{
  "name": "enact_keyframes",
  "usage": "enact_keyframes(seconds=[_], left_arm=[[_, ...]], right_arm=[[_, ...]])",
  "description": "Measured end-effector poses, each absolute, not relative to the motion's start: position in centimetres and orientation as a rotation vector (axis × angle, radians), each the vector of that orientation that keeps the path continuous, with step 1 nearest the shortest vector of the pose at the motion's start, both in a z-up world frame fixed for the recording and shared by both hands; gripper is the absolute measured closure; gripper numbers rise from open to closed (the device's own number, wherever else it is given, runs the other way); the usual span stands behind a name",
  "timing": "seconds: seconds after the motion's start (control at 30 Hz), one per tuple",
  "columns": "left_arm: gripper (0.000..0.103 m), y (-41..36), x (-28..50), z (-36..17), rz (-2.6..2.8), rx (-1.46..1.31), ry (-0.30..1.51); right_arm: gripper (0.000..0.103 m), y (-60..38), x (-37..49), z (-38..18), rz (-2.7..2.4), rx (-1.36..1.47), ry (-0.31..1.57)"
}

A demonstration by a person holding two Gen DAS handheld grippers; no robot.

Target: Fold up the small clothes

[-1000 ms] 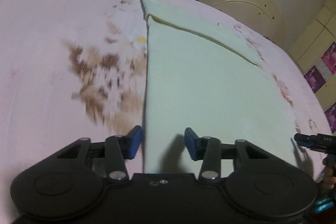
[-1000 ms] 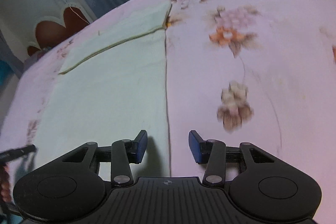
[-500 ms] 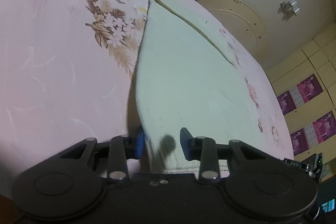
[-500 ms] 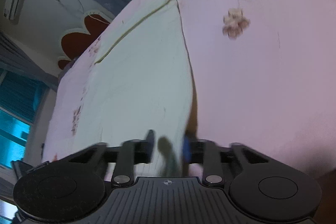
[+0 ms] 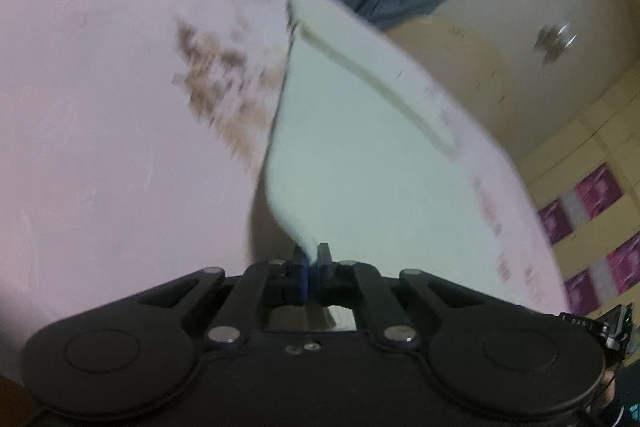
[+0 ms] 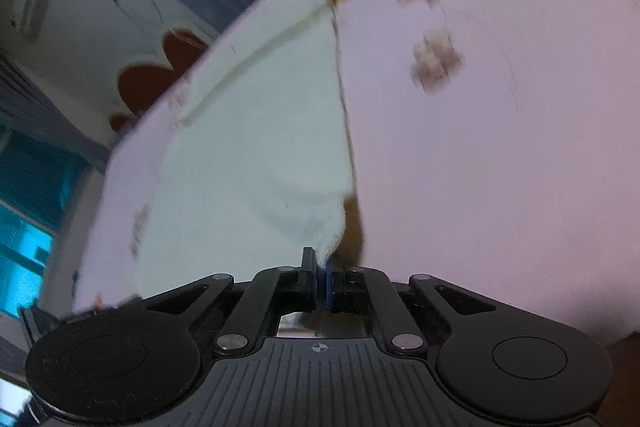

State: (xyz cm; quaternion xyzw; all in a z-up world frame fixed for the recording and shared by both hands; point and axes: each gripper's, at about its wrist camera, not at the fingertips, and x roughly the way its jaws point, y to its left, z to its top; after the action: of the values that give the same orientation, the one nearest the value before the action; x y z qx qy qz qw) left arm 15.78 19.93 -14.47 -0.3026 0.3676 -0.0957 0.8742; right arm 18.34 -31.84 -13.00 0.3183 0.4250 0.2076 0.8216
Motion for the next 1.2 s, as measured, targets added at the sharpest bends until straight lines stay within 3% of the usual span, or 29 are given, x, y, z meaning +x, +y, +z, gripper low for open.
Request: enact_keyframes(seconds=[0.23, 0.53, 0.93, 1.2], left_arm=[[0.1, 20.4, 20.7, -10.0, -0.239, -0.694, 0.598], [0.1, 21.1, 35.1, -8.5, -0.264, -0.745, 0.522], [0.1, 22.0, 50.9, -12.5, -0.226, -0.728, 0.677], [0.096, 22.7, 55.1, -15.2, -0.232, -0.763, 0.711]], right_arm=[[0.1, -31.1, 23.0, -7.1, 0.48, 0.59, 0.747], [0.1, -30.2, 35.9, -4.6, 0.435, 0.607, 0.664], [0.1, -28.4, 53.3, -9.6, 0.337, 0.665, 0.783], [0.1, -28.3, 58.8, -13.3, 0.31, 0.735, 0.865]])
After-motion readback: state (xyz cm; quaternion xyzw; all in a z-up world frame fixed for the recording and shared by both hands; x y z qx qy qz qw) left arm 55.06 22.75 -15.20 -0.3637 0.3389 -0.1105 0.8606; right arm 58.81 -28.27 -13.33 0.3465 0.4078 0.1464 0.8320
